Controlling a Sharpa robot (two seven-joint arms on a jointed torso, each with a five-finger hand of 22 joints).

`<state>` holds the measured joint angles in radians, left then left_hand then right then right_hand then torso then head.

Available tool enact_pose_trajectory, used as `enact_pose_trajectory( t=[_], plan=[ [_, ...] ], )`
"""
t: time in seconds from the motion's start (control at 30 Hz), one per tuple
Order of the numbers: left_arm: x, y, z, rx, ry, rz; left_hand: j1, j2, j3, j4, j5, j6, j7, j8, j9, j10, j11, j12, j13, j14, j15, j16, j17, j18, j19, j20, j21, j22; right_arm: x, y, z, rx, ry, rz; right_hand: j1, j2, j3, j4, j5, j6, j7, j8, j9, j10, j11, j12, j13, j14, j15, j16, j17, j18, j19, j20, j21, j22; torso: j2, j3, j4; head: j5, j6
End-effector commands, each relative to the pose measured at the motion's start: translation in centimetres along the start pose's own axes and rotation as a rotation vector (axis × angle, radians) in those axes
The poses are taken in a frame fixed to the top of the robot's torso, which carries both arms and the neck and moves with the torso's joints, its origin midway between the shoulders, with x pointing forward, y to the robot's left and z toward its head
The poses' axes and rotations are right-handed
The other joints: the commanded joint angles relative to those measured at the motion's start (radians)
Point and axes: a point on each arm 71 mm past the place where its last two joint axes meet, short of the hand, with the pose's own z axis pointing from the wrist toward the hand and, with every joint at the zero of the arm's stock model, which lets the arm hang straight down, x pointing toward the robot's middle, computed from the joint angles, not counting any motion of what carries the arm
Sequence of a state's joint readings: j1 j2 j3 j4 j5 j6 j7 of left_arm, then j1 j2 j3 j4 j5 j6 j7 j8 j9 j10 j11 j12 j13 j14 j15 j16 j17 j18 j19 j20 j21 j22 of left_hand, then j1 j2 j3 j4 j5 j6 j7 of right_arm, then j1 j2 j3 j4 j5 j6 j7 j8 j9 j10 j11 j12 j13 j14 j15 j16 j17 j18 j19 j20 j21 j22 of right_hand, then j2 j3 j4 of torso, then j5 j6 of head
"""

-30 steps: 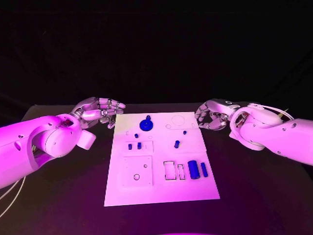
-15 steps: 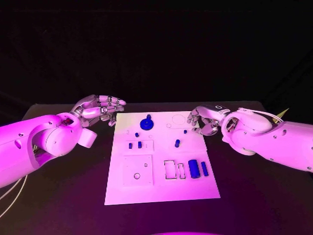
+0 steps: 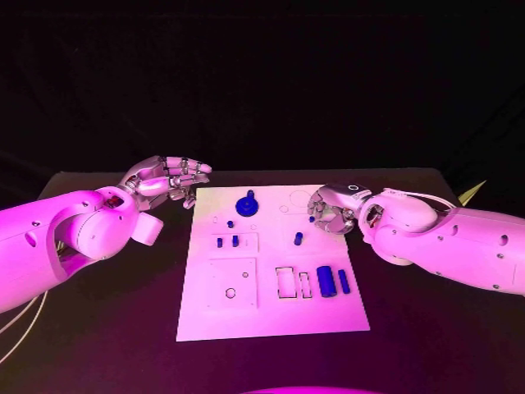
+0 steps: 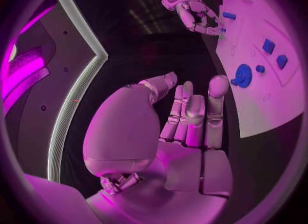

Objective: Assemble the parts on the task board

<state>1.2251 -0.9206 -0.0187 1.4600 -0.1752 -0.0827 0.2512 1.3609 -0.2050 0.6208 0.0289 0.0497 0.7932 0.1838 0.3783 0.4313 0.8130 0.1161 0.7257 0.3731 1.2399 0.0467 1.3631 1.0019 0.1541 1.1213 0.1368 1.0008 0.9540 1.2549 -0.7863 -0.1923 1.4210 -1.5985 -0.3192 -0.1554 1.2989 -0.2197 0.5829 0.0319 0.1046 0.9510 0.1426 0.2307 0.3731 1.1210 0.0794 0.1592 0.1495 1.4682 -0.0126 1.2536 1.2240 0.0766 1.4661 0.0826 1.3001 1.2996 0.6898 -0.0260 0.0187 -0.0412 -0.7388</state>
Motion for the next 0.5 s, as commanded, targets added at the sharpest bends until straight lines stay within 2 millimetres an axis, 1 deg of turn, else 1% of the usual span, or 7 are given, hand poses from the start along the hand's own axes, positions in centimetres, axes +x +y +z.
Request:
enact_pose_trajectory(
  t=[0.03, 0.13, 0.17, 0.27, 0.3, 0.43, 0.5],
  plan=[
    [0.2, -0.1, 0.0, 0.016, 0.013, -0.012, 0.001, -0.001, -0.002, -0.003, 0.003, -0.006, 0.000, 0.006, 0.001, -0.005, 0.001, -0.004, -0.002, -0.010, 0.000, -0.002, -0.002, 0.002, -0.006, 0.002, -0.003, 0.000, 0.3, 0.0, 0.2, 0.008, 0.016, -0.038, 0.001, 0.011, 0.006, 0.000, 0.006, 0.006, 0.000, 0.005, 0.001, 0.007, 0.001, 0.005, -0.002, 0.049, 0.008, 0.005, 0.000, -0.014, 0.014, 0.008, 0.005, 0.002, 0.000, -0.0003, -0.0001, 0.000, -0.001],
    [0.2, -0.1, 0.0, 0.014, 0.013, -0.011, 0.001, -0.001, -0.002, -0.003, 0.003, -0.006, 0.000, 0.006, 0.001, -0.005, 0.001, -0.004, -0.002, -0.010, 0.000, -0.002, -0.002, 0.002, -0.006, 0.002, -0.003, 0.000, 0.5, 0.2, 0.4, 0.003, 0.019, -0.034, 0.001, 0.017, 0.012, 0.002, 0.006, 0.009, 0.000, 0.006, 0.003, 0.009, 0.001, 0.005, -0.003, 0.049, 0.007, 0.008, 0.001, -0.014, 0.014, 0.009, 0.008, 0.005, 0.000, -0.0001, -0.0009, -0.001, -0.001],
    [0.2, -0.1, 0.0, 0.013, 0.014, -0.011, -0.001, -0.002, -0.003, -0.002, 0.003, -0.014, 0.004, 0.006, 0.000, -0.009, 0.004, -0.006, -0.004, -0.011, 0.002, -0.001, -0.002, 0.002, -0.008, 0.003, -0.005, -0.001, 0.7, 0.3, 0.5, 0.001, 0.020, -0.033, 0.001, 0.019, 0.014, 0.002, 0.006, 0.011, 0.000, 0.006, 0.004, 0.010, 0.001, 0.005, -0.004, 0.048, 0.007, 0.009, 0.001, -0.014, 0.013, 0.009, 0.008, 0.005, 0.000, 0.0001, -0.0006, -0.001, -0.001],
    [0.2, -0.1, 0.0, 0.011, 0.016, -0.011, -0.001, -0.003, -0.004, -0.002, 0.003, -0.019, 0.006, 0.007, 0.000, -0.012, 0.006, -0.007, -0.006, -0.012, 0.004, -0.001, -0.003, 0.002, -0.009, 0.004, -0.005, -0.001, 1.0, 0.5, 0.6, -0.002, 0.025, -0.029, 0.005, 0.034, 0.030, 0.001, 0.005, 0.016, -0.001, 0.008, 0.009, 0.015, 0.000, 0.004, -0.007, 0.047, 0.007, 0.014, 0.000, -0.014, 0.012, 0.010, 0.013, 0.011, 0.000, 0.0003, 0.0002, 0.000, -0.003],
    [0.3, -0.1, 0.0, 0.010, 0.016, -0.011, -0.001, -0.003, -0.004, -0.002, 0.003, -0.021, 0.006, 0.007, 0.000, -0.013, 0.007, -0.007, -0.006, -0.012, 0.005, -0.001, -0.003, 0.002, -0.010, 0.005, -0.006, -0.002, 1.1, 0.5, 0.7, -0.002, 0.028, -0.028, 0.006, 0.035, 0.031, 0.001, 0.005, 0.017, -0.001, 0.008, 0.010, 0.016, 0.000, 0.004, -0.007, 0.047, 0.007, 0.015, 0.000, -0.014, 0.012, 0.010, 0.013, 0.011, 0.000, 0.0002, 0.0008, 0.000, -0.003],
    [0.3, -0.1, 0.0, 0.009, 0.017, -0.009, -0.002, -0.003, -0.005, -0.001, 0.003, -0.029, 0.009, 0.008, 0.000, -0.017, 0.009, -0.008, -0.008, -0.014, 0.006, -0.001, -0.005, 0.003, -0.011, 0.006, -0.007, -0.003, 1.5, 0.5, 0.8, 0.002, 0.038, -0.026, 0.006, 0.045, 0.039, 0.002, 0.004, 0.019, -0.001, 0.009, 0.012, 0.019, 0.000, 0.004, -0.008, 0.046, 0.007, 0.016, -0.001, -0.014, 0.011, 0.010, 0.014, 0.013, 0.000, 0.0000, -0.0001, 0.002, -0.005],
    [0.2, -0.1, 0.0, 0.008, 0.018, -0.008, -0.002, -0.003, -0.005, -0.001, 0.003, -0.031, 0.010, 0.008, 0.000, -0.019, 0.010, -0.008, -0.009, -0.014, 0.007, -0.001, -0.005, 0.003, -0.012, 0.007, -0.007, -0.003, 1.6, 0.4, 0.9, 0.003, 0.044, -0.025, 0.007, 0.054, 0.044, 0.000, 0.003, 0.025, -0.002, 0.013, 0.017, 0.025, -0.002, 0.006, -0.009, 0.046, 0.005, 0.020, 0.000, -0.014, 0.010, 0.010, 0.018, 0.018, 0.000, 0.0000, 0.0000, 0.003, -0.005]
  ],
)
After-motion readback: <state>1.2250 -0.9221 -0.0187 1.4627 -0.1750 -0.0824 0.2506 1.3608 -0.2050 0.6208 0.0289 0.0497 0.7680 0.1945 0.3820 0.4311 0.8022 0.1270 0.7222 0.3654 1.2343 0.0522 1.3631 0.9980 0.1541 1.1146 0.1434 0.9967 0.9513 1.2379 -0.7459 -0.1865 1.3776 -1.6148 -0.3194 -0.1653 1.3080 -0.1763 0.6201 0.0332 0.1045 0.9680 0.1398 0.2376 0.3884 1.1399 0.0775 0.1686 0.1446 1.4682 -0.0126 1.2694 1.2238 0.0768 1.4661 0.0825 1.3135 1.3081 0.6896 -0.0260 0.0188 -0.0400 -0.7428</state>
